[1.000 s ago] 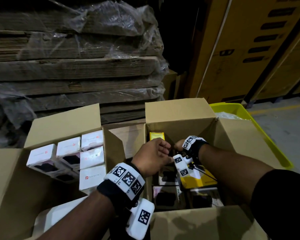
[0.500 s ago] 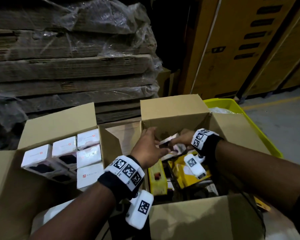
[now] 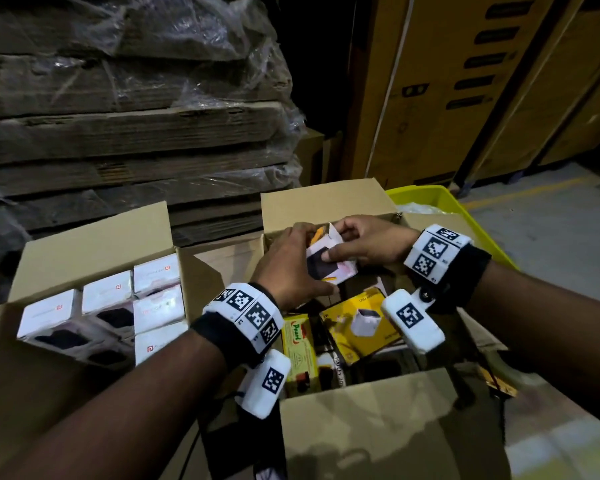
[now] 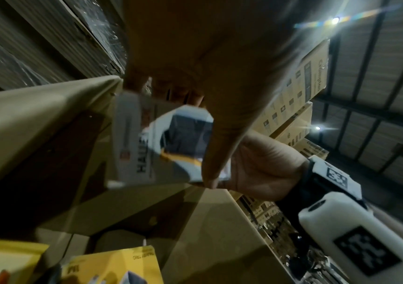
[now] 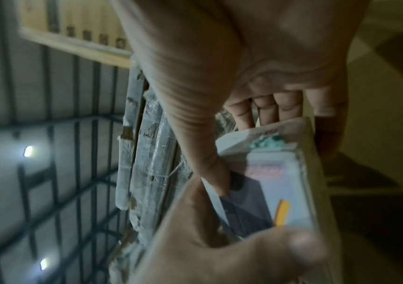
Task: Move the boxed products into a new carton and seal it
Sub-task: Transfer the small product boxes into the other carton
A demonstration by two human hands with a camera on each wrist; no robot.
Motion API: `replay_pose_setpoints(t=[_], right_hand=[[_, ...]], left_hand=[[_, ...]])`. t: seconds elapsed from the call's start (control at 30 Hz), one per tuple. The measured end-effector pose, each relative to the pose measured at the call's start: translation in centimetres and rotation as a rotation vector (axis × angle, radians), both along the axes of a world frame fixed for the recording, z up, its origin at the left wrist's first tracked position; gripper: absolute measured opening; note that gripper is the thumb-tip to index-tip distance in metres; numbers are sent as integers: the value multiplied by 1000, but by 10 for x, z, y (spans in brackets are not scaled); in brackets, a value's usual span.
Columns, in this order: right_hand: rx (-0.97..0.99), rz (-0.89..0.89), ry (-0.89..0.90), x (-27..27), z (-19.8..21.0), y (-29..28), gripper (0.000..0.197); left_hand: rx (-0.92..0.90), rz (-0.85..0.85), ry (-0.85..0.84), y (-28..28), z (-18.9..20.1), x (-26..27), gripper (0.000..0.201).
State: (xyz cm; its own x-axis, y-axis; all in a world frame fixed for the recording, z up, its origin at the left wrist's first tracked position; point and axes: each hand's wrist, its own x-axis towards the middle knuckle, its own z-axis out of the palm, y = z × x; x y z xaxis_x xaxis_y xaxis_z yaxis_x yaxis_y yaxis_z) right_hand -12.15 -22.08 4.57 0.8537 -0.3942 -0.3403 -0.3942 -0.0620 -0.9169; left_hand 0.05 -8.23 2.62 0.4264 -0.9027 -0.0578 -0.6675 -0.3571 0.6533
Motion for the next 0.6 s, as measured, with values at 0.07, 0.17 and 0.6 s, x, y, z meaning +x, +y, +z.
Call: replay_pose_setpoints(t=[0.07, 0.17, 0.6], right_hand=[[167, 33, -38, 3, -3, -1, 27], [405, 73, -83, 4, -17, -14, 43], [-598, 404, 535, 20, -74, 0, 54]], left_hand=[[7, 25, -36, 5, 0, 4, 92], [13, 77, -49, 11, -1, 12, 81], [-156, 246, 107, 33, -16, 12, 52]])
